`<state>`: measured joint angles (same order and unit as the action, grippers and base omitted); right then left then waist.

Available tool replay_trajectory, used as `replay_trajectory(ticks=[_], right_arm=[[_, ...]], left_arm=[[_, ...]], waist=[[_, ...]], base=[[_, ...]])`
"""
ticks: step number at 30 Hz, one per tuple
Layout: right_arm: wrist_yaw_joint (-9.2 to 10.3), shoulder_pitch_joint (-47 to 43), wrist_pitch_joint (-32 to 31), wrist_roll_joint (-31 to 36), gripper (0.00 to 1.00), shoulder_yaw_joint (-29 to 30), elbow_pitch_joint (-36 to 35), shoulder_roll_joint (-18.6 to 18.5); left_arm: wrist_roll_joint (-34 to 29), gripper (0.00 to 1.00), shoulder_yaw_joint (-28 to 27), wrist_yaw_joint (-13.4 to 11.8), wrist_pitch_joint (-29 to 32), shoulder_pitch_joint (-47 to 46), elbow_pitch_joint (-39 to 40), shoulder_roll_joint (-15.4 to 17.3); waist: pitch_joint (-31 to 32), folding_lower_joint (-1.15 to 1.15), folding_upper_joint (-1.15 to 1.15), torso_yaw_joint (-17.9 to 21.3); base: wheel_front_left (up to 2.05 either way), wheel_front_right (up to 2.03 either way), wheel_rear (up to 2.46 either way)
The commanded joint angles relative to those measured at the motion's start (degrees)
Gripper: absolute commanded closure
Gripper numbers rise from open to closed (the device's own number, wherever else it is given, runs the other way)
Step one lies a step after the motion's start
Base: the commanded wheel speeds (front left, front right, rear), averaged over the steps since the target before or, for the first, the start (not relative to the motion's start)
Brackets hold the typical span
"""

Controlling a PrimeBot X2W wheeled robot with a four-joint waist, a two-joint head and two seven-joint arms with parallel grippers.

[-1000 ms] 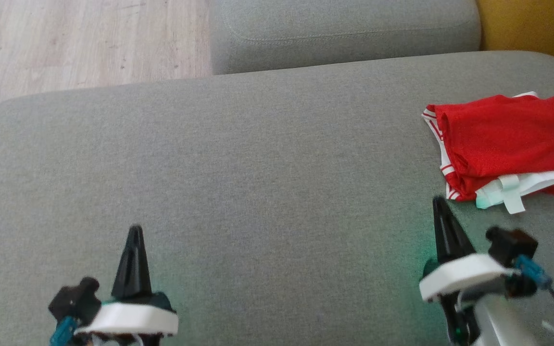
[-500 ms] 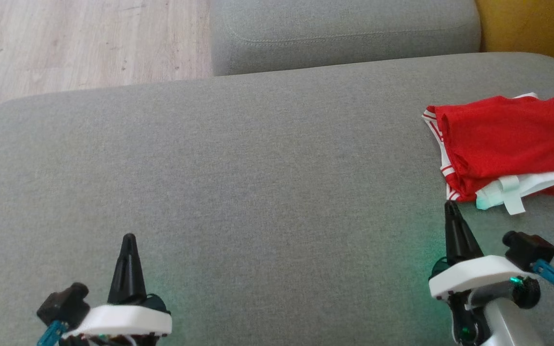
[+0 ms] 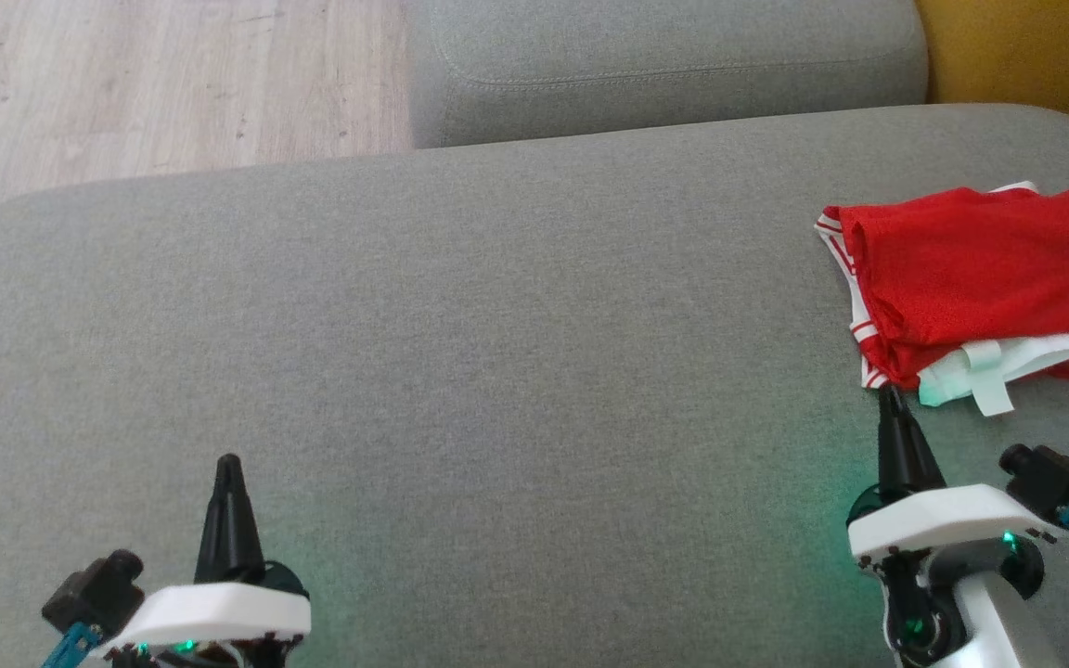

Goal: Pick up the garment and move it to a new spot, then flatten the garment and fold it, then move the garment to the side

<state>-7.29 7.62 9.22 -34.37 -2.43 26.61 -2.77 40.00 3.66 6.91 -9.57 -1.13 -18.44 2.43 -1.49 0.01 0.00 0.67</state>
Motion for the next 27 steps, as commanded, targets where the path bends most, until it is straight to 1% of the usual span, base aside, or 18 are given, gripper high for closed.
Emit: replay_trajectory(ticks=[1, 27], right_arm=[[-0.05, 2.03, -0.45, -1.74, 1.0, 0.31, -2.31, -0.18], [-0.09, 1.06, -4.73, -17.44, 1.0, 2.73, -5.19, -0.16]], left_arm=[[1.47, 1.0, -1.24, 0.15, 0.37, -2.95, 1.93, 0.11], [15.68, 1.0, -3.74, 0.27, 4.76, -3.54, 2.61, 0.21]], waist=[[0.02, 0.0, 0.0, -0.01], [0.38, 0.0, 0.0, -0.2]], base=[[0.0, 0.0, 0.0], [0.0, 0.0, 0.0]])
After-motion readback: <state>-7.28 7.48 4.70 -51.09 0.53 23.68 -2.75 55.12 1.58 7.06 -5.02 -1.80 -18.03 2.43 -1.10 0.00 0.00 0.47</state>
